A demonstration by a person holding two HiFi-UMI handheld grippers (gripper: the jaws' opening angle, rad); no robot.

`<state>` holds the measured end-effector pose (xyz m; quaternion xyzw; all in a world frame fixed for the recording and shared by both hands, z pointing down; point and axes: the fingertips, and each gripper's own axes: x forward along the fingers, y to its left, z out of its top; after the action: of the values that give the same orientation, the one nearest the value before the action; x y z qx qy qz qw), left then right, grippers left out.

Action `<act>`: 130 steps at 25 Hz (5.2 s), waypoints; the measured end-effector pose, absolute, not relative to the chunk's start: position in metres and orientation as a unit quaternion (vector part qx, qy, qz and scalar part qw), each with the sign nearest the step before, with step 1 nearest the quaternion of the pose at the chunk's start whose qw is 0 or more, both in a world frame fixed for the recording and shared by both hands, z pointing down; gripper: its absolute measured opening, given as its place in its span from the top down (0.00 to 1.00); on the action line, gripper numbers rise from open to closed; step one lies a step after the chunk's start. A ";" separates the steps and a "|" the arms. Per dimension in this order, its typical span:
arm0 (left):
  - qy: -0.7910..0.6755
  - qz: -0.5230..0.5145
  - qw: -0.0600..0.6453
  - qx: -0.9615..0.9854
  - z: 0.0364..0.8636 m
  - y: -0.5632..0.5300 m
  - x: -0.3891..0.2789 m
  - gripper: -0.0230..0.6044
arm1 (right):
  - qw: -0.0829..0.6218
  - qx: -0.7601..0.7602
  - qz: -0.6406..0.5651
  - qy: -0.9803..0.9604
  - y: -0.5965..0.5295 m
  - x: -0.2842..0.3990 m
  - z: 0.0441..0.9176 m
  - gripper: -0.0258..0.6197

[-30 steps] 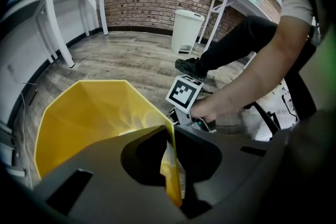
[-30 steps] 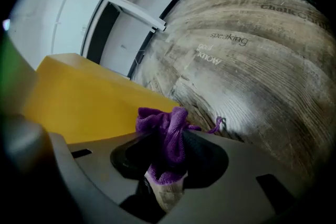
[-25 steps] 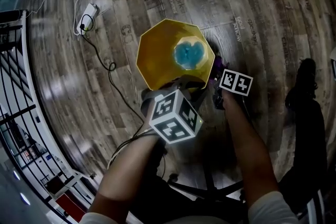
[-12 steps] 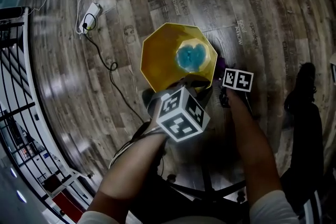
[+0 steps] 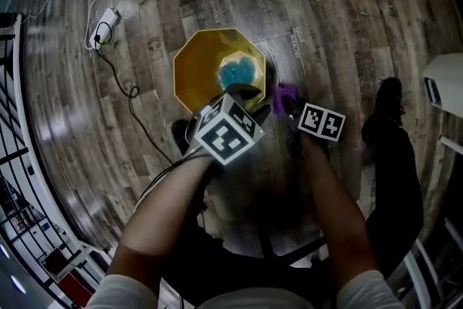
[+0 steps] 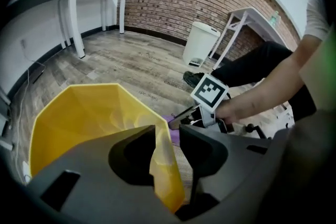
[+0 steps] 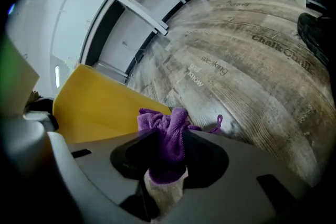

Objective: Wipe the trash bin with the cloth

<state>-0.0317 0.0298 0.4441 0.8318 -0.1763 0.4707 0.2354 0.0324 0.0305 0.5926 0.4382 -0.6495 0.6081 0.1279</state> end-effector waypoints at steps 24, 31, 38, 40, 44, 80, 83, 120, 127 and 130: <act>-0.058 0.594 0.098 0.796 0.455 0.075 -0.076 0.92 | -0.155 0.296 0.634 -0.698 0.014 0.007 0.445 0.74; -0.041 0.583 0.092 0.806 0.453 0.075 -0.070 0.93 | -0.126 0.301 0.635 -0.700 0.002 -0.002 0.469 0.74; -0.042 0.566 0.104 0.817 0.450 0.073 -0.065 0.92 | -0.064 0.313 0.647 -0.692 -0.003 -0.007 0.520 0.74; -0.043 0.565 0.107 0.817 0.451 0.073 -0.066 0.92 | -0.040 0.315 0.645 -0.695 -0.004 -0.009 0.535 0.74; -0.040 0.563 0.108 0.818 0.451 0.073 -0.064 0.92 | 0.007 0.329 0.643 -0.691 -0.002 -0.011 0.565 0.74; -0.168 0.473 0.224 0.836 0.453 0.035 -0.024 0.92 | 0.170 0.428 0.604 -0.651 0.010 0.018 0.625 0.74; -0.149 0.462 0.223 0.845 0.441 0.038 -0.024 0.85 | 0.144 0.426 0.610 -0.652 0.015 0.022 0.604 0.74; -0.023 0.588 0.095 0.803 0.464 0.077 -0.073 0.91 | -0.090 0.326 0.609 -0.717 -0.008 0.005 0.508 0.74; -0.023 0.578 0.100 0.809 0.462 0.076 -0.068 0.90 | -0.017 0.367 0.621 -0.692 -0.015 0.003 0.571 0.74; -0.024 0.574 0.102 0.812 0.461 0.075 -0.065 0.90 | 0.014 0.379 0.621 -0.686 -0.018 0.002 0.593 0.74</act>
<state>-0.0653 0.0750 0.4612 0.8119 -0.0238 0.5744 0.1017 0.0018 -0.0180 0.5929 0.3792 -0.6858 0.6209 0.0145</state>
